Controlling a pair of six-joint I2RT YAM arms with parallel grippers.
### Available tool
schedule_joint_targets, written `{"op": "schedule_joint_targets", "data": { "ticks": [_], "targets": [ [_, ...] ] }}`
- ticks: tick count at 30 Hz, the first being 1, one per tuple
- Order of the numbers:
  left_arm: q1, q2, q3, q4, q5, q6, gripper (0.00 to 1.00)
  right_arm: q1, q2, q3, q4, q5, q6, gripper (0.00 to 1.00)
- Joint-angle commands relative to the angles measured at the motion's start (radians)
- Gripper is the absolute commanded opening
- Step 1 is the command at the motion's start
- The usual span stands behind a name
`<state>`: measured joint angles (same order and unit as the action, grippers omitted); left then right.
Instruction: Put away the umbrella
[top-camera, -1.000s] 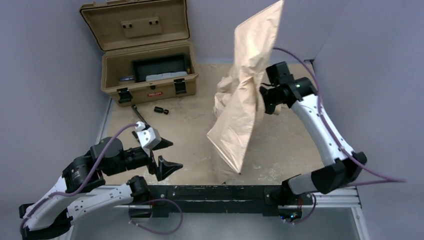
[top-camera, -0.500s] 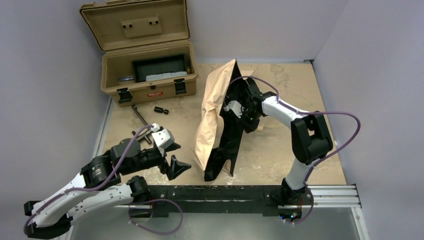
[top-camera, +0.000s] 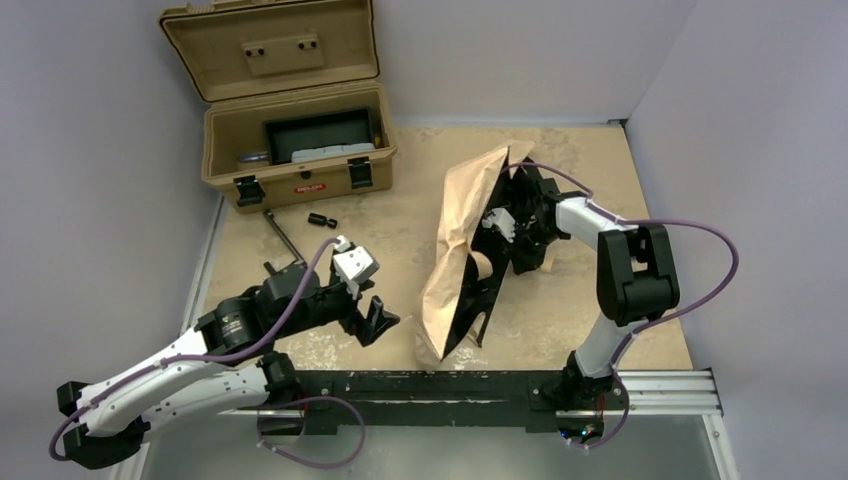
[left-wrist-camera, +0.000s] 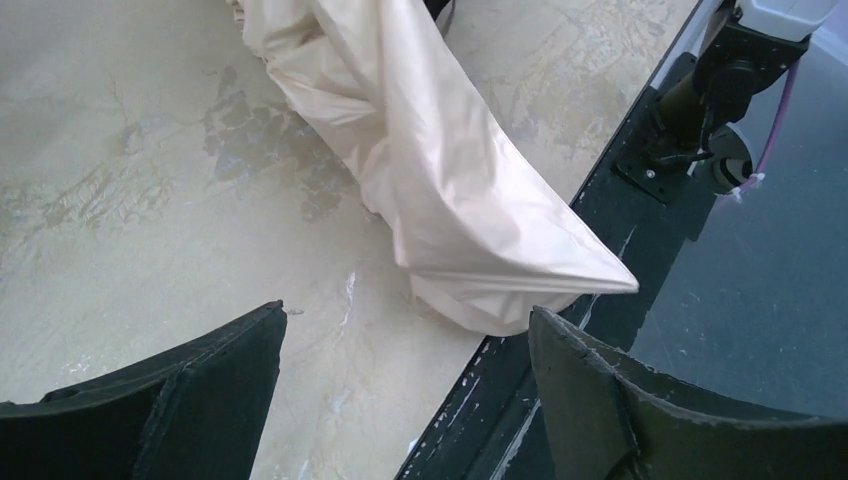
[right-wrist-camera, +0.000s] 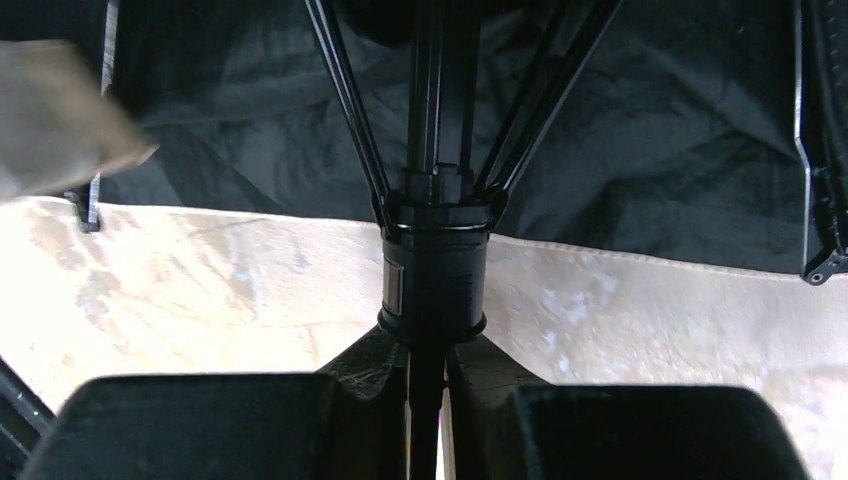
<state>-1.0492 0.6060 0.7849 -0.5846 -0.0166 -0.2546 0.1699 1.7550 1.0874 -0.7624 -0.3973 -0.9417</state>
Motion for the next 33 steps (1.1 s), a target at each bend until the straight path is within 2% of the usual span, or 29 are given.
{"op": "schedule_joint_targets", "data": {
  "ticks": [1, 3, 6, 10, 14, 18, 20, 24, 29, 31, 33],
  "targets": [
    [0.01, 0.066, 0.02, 0.085, -0.019, -0.012, 0.89, 0.008, -0.046, 0.007, -0.047, -0.217, -0.179, 0.11],
    [0.013, 0.078, 0.027, 0.086, -0.017, -0.009, 0.89, 0.008, -0.099, 0.002, -0.021, -0.251, -0.19, 0.16],
    [0.025, 0.072, 0.022, 0.093, -0.016, -0.01, 0.89, 0.008, -0.174, -0.007, 0.082, -0.243, -0.151, 0.45],
    [0.055, 0.059, -0.003, 0.116, -0.008, -0.036, 0.89, -0.017, -0.15, 0.003, 0.05, -0.172, -0.175, 0.56],
    [0.092, 0.075, -0.035, 0.161, 0.008, -0.082, 0.89, -0.131, -0.187, 0.018, -0.087, -0.256, -0.315, 0.57],
    [0.17, 0.141, -0.065, 0.273, 0.138, -0.133, 0.88, -0.155, -0.269, 0.01, -0.194, -0.313, -0.404, 0.55],
    [0.199, 0.194, -0.069, 0.346, 0.198, -0.161, 0.88, -0.155, -0.32, -0.028, -0.144, -0.34, -0.367, 0.55],
    [0.211, 0.333, -0.044, 0.487, 0.286, -0.226, 0.87, -0.16, -0.391, -0.117, 0.074, -0.235, -0.186, 0.55],
    [0.211, 0.546, 0.076, 0.567, 0.465, -0.286, 0.73, -0.28, -0.362, -0.086, -0.112, -0.329, -0.289, 0.53],
    [0.207, 0.629, 0.109, 0.635, 0.539, -0.311, 0.68, -0.303, -0.366, -0.094, -0.057, -0.297, -0.224, 0.53],
    [0.196, 0.694, 0.153, 0.635, 0.561, -0.312, 0.64, -0.308, -0.357, -0.114, 0.033, -0.228, -0.145, 0.53]
  ]
}}
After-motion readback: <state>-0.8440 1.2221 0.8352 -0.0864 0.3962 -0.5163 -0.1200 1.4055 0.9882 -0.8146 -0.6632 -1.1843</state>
